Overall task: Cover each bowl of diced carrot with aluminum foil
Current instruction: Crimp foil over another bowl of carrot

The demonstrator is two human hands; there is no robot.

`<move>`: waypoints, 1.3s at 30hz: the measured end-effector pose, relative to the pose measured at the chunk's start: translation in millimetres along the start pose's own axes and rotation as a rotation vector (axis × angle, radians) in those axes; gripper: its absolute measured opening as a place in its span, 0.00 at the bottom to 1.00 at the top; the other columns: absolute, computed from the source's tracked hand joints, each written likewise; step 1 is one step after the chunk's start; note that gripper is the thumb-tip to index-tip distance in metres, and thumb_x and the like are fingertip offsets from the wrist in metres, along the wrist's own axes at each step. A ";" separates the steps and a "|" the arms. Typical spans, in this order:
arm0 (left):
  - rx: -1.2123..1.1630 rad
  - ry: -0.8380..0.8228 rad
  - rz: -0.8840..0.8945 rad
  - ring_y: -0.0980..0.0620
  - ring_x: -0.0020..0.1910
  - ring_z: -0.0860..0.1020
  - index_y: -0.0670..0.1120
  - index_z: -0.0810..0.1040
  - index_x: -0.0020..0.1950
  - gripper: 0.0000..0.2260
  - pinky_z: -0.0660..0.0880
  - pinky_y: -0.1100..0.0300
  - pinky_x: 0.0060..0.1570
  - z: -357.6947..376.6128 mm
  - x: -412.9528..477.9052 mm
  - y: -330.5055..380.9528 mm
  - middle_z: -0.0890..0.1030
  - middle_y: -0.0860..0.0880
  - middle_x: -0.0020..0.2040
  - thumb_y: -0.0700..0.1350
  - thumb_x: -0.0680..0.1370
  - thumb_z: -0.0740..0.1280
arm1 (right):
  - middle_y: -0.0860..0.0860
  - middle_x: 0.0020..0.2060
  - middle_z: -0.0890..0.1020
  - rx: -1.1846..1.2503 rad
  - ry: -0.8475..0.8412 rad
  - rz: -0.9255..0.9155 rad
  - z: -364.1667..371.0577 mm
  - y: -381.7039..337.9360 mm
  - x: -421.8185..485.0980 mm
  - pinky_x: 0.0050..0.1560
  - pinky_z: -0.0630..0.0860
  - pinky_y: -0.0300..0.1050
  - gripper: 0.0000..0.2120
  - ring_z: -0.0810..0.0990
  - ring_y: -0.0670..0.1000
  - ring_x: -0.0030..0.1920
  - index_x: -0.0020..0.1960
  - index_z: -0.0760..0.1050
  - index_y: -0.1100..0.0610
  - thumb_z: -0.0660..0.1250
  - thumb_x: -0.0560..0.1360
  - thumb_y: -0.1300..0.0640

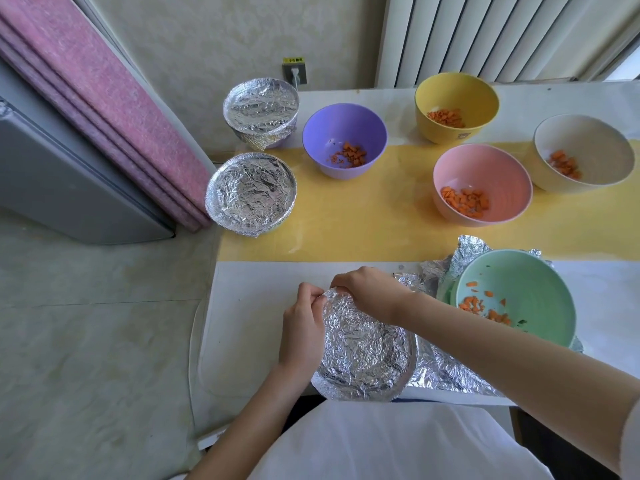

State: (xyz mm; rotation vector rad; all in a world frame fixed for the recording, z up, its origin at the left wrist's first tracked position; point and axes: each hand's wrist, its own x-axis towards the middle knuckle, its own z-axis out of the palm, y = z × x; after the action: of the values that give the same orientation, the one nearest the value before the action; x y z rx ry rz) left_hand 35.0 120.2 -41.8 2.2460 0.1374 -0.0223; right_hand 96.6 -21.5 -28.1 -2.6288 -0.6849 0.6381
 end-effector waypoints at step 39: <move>0.007 -0.030 0.107 0.49 0.42 0.78 0.41 0.76 0.54 0.06 0.68 0.65 0.39 5.4 5.7 14.4 0.82 0.48 0.45 0.38 0.79 0.62 | 0.55 0.47 0.82 0.058 0.081 0.019 -4.8 23.0 -20.0 0.43 0.76 0.52 0.24 0.78 0.57 0.42 0.62 0.71 0.54 0.55 0.71 0.72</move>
State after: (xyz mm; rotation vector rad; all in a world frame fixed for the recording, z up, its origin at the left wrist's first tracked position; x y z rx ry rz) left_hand 42.4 107.5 -34.4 2.2555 0.0012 0.0015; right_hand 91.8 -51.9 -27.4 -2.5950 -0.6092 0.5446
